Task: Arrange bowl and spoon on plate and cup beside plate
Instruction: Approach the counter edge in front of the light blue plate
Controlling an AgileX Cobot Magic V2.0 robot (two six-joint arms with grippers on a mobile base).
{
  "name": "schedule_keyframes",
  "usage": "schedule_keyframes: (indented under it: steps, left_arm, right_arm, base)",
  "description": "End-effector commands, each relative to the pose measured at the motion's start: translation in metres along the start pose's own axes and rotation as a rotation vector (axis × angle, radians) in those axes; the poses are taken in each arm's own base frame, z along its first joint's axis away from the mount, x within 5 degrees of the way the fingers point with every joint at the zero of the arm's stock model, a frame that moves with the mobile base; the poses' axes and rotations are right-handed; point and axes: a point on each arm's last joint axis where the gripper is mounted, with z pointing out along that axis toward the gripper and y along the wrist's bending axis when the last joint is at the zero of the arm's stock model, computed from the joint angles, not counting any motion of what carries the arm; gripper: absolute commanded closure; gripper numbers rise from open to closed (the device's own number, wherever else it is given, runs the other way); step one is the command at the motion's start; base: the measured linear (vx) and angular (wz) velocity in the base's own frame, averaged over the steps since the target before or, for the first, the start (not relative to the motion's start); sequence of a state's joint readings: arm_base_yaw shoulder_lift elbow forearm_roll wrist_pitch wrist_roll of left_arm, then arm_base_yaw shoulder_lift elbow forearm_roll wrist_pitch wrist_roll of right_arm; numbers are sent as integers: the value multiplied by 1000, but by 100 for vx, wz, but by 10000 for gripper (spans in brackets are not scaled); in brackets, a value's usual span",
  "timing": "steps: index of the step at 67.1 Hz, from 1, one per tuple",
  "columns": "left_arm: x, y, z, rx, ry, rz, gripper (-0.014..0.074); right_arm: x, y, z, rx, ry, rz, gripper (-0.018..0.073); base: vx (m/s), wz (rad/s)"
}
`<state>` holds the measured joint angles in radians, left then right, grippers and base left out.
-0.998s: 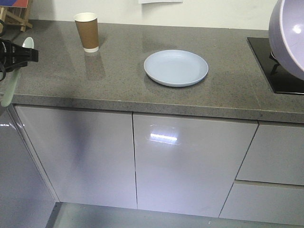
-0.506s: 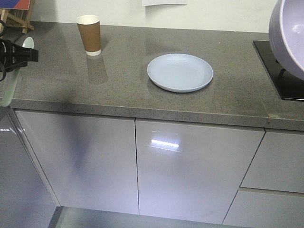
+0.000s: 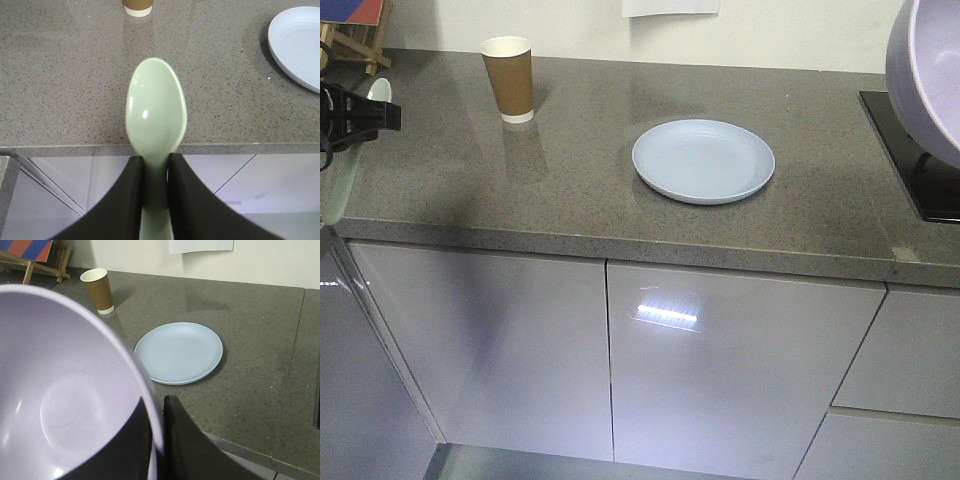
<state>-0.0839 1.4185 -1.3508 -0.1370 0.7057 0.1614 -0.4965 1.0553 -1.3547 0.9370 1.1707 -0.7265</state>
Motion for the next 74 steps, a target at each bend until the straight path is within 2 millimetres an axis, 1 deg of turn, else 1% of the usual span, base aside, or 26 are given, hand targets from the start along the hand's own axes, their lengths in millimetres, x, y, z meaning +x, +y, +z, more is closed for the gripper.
schedule_keyframes:
  steps: [1, 74]
  left_arm:
    - [-15, -2, -19, -2, -118, -14, 602]
    - [-15, -2, -19, -2, -118, -14, 602]
  right_arm:
    - [-13, 9, -9, -3, -99, -17, 564]
    - [-13, 9, -9, -3, -99, -17, 564]
  base:
    - [4, 0]
    - [3, 0]
